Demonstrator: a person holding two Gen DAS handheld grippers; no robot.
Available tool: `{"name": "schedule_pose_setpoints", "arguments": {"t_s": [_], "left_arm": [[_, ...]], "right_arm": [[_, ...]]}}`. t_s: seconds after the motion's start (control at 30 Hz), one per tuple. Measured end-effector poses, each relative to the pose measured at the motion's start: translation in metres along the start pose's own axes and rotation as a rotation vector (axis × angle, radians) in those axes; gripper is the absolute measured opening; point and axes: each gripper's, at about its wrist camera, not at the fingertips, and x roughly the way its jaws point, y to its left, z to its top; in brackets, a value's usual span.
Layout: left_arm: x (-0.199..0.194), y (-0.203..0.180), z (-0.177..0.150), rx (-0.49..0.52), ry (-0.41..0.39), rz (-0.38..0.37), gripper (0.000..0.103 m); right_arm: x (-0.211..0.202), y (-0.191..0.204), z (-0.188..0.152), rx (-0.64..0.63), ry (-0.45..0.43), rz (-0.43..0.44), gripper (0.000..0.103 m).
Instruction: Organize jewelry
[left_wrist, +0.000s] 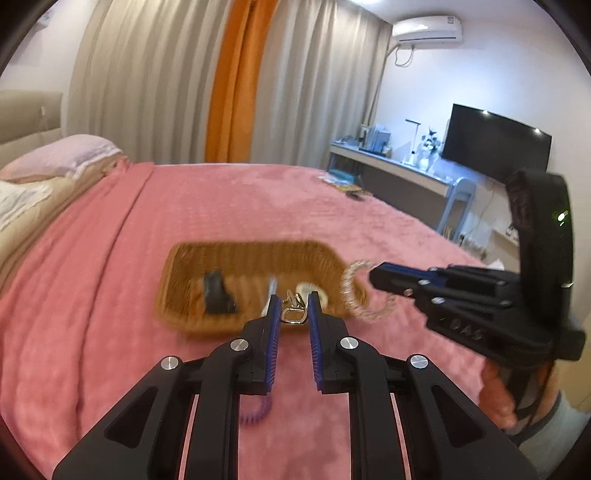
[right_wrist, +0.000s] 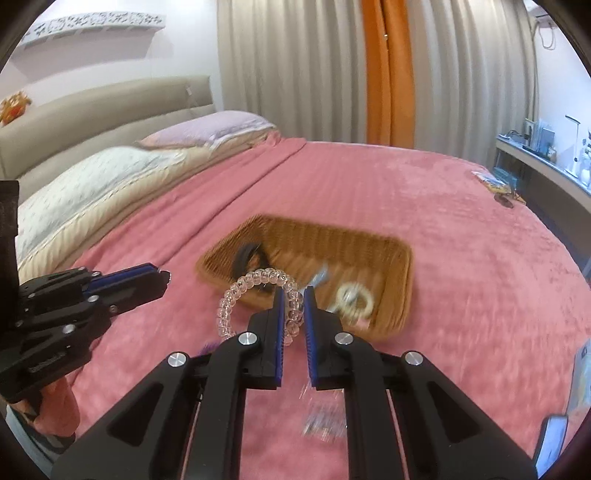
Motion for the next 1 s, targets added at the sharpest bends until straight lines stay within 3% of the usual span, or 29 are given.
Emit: {"name": "schedule_pose_setpoints", "arguments": {"t_s": [0.2, 0.43, 0.6, 0.73, 0.8, 0.87, 1.0], "left_arm": [[0.067, 0.018, 0.023, -0.046, 0.042, -0.056, 0.013], [0.144, 0.034, 0.014, -0.069, 0.161, -0.028, 0.013], [0.161, 0.043, 0.005, -0.078, 0.208, -0.012, 0.014], [0.158, 0.044, 0.005, -0.076, 0.209, -0.019, 0.03], [0.149, 0.044, 0.006, -0.087, 0.2, -0.032, 0.043], [0.139, 0.043, 0.007, -0.091, 0.183, -0.04, 0.044], [0.113, 0.041, 0.009, -0.098, 0.15, -0.043, 0.053]], "right_arm": [[0.063, -0.028, 0.018, 0.048, 0.058, -0.04, 0.008], [0.125, -0.052, 0.006, 0.089, 0.162, -0.058, 0.008], [0.142, -0.06, -0.003, 0.112, 0.208, -0.055, 0.009], [0.141, -0.064, -0.003, 0.121, 0.21, -0.053, 0.01], [0.137, -0.065, -0.003, 0.132, 0.21, -0.044, 0.015], [0.132, -0.065, -0.004, 0.137, 0.203, -0.047, 0.024], [0.109, -0.064, -0.004, 0.152, 0.153, -0.041, 0.058]]}}
